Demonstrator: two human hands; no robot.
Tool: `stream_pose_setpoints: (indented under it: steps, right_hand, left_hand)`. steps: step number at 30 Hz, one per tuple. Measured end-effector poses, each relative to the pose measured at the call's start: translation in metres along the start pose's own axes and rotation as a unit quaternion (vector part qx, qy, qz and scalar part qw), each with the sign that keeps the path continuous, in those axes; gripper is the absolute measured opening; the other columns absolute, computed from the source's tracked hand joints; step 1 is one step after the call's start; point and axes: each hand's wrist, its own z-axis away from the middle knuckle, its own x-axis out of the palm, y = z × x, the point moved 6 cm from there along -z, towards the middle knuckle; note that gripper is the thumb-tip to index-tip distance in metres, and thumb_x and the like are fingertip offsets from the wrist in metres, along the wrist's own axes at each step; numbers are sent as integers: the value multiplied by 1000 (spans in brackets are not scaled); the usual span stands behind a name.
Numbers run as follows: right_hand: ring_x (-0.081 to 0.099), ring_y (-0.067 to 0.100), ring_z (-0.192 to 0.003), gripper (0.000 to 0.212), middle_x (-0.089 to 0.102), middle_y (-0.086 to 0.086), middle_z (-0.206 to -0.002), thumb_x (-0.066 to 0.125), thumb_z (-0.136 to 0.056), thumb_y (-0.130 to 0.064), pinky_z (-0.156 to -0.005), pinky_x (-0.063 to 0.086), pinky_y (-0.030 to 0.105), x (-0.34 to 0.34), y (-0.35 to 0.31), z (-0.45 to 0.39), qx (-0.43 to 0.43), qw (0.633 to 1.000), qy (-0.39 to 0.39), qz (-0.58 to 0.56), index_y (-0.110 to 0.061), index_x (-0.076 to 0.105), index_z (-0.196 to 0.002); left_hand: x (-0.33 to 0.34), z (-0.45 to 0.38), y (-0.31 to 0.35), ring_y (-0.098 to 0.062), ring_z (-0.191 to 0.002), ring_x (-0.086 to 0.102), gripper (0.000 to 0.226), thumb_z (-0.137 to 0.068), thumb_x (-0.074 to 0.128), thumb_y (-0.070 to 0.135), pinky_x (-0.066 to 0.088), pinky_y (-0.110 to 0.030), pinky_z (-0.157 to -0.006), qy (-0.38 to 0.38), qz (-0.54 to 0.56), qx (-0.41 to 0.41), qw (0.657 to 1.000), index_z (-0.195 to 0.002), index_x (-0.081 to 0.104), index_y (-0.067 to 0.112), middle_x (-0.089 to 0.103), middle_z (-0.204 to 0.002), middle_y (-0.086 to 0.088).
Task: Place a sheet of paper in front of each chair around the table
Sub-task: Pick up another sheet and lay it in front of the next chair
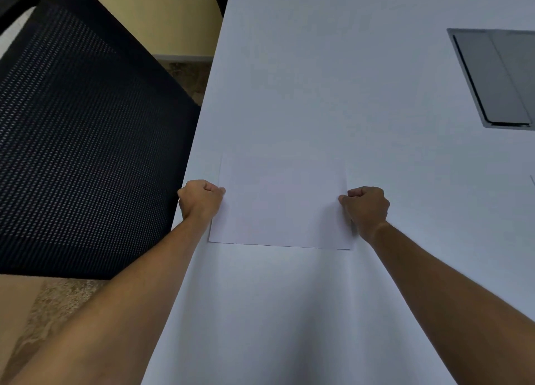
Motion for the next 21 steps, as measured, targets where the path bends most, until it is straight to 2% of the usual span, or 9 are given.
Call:
stream_pose_setpoints:
  steps: [4,9,16,21]
  right_hand:
    - [67,25,-91,9,72,2,-91,76,-75,-17,-87,55,35,1,1,1,-1,1000,4,10,-17,72,-83]
    - [67,27,-98,20,73,5,-102,77,-74,-17,-93,54,39,1,3,0,-1,1000,11,13,-14,73,-94]
    - [66,23,-99,15,74,3,-100,75,-77,-15,-92,52,32,3,3,-1,-30,999,7,22,-14,75,-92]
    - [66,24,-100,14,74,4,-101,75,-78,-17,-92,51,32,3,3,-1,-37,999,8,24,-14,75,-92]
  left_hand:
    - [1,1,0,-20,-71,68,21,-79,78,21,60,-34,-70,7,-1,-1,1000,-62,67,16,68,-72,2]
    - [1,3,1,-20,-76,67,14,-79,78,21,59,-33,-73,14,1,2,1000,-69,70,14,69,-79,1]
    - [3,3,0,-17,-74,68,20,-81,77,18,53,-25,-65,8,-15,16,1000,-63,67,15,65,-71,7]
    - [3,2,-1,-18,-75,68,16,-81,77,18,55,-27,-65,8,-14,18,1000,-68,69,13,68,-74,3]
